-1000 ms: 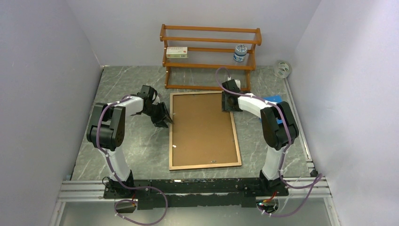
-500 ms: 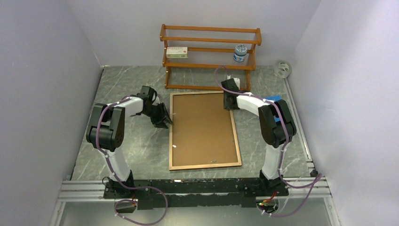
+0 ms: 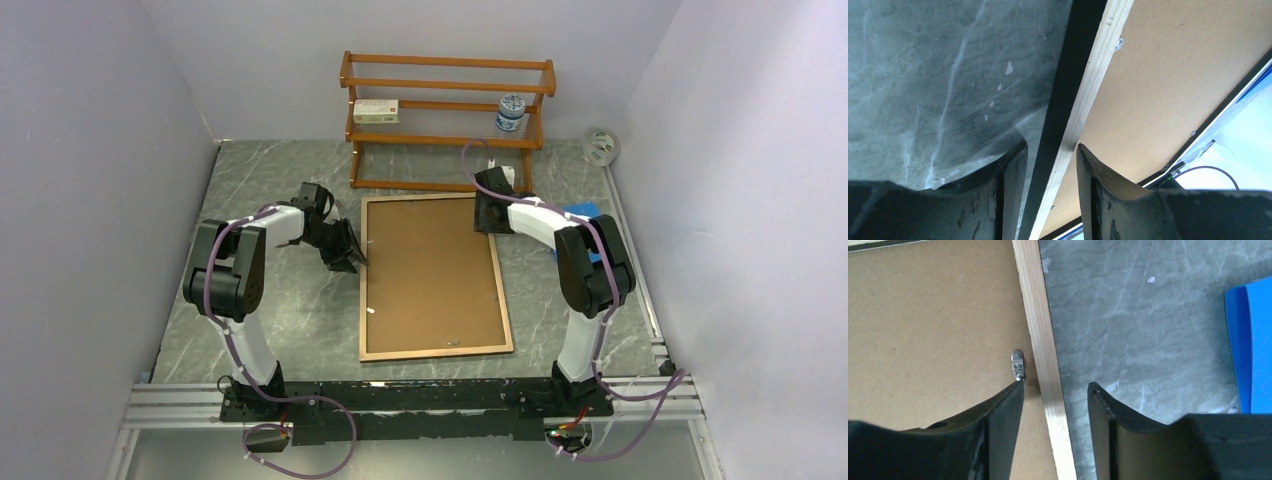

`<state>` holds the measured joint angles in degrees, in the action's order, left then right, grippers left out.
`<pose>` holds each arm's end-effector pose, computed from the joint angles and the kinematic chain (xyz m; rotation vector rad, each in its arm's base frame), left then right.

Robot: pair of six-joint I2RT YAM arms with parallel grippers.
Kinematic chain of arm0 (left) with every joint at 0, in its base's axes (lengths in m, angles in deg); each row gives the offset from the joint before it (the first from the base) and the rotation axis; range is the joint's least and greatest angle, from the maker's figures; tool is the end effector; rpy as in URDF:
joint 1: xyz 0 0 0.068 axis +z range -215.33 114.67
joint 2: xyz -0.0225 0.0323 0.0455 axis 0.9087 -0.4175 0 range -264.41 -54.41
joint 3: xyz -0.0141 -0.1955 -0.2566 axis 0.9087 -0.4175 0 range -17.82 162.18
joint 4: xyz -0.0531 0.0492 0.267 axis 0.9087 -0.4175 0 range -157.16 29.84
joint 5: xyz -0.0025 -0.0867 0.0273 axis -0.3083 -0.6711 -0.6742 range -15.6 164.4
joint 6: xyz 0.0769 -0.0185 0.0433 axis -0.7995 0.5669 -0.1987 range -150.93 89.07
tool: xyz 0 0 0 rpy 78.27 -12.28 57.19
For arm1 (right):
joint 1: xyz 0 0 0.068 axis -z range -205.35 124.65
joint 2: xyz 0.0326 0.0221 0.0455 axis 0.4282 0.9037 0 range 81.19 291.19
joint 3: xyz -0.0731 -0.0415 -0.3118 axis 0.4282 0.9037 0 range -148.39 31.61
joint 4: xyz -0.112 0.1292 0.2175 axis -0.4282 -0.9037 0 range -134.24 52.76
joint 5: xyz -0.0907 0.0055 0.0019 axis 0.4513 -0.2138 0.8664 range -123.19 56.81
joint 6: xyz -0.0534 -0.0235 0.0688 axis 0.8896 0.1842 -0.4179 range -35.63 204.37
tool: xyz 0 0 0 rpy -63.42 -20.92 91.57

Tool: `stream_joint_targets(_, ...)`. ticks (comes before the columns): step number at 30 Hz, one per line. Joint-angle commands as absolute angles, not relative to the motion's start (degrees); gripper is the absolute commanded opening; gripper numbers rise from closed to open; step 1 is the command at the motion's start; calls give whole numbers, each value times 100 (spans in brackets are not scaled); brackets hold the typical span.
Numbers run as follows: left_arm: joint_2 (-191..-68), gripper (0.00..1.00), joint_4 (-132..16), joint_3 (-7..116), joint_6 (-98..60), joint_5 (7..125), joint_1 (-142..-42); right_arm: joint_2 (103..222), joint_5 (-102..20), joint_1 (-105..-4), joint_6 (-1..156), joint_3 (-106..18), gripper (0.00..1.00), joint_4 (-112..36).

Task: Put the photo into the frame
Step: Install the photo frame at the center of the board.

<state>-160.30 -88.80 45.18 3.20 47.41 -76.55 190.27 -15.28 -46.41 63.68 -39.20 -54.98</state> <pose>0.3702 -0.1108 0.1450 -0.4671 2.8782 -0.8278 0.4284 0.1384 0.1721 0.1114 2.4798 -0.0951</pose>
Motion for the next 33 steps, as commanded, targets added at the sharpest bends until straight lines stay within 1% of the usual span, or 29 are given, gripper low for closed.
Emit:
stream_joint_targets(1,-15876,47,-9031,4459,291,4973,-7675,18612,-1768,-4606,6090,-3947,56,-5646)
stream_joint_targets(7,-15882,47,-9030,4441,281,4970,-7675,18948,-1783,-4583,6004,-4166,60,-5636)
stream_joint_targets(17,-15900,47,-9013,4424,295,4910,-7680,19502,-1635,-4579,5953,-4573,60,-5667)
stream_joint_targets(20,-15900,46,-9013,4401,299,4902,-7680,19569,-1563,-4567,5899,-4597,54,-5722)
stream_joint_targets(22,-15900,46,-9021,4397,291,4912,-7675,19563,-1572,-4568,5896,-4548,45,-5719)
stream_joint_targets(25,-15907,47,-9015,4394,289,4917,-7675,19499,-1673,-4570,5935,-4423,36,-5646)
stream_joint_targets(29,-15947,46,-9004,4402,299,4900,-7680,19396,-1846,-4570,5971,-4252,33,-5552)
stream_joint_targets(33,-15964,46,-9004,4422,289,4893,-7680,19306,-1927,-4566,5991,-4117,32,-5510)
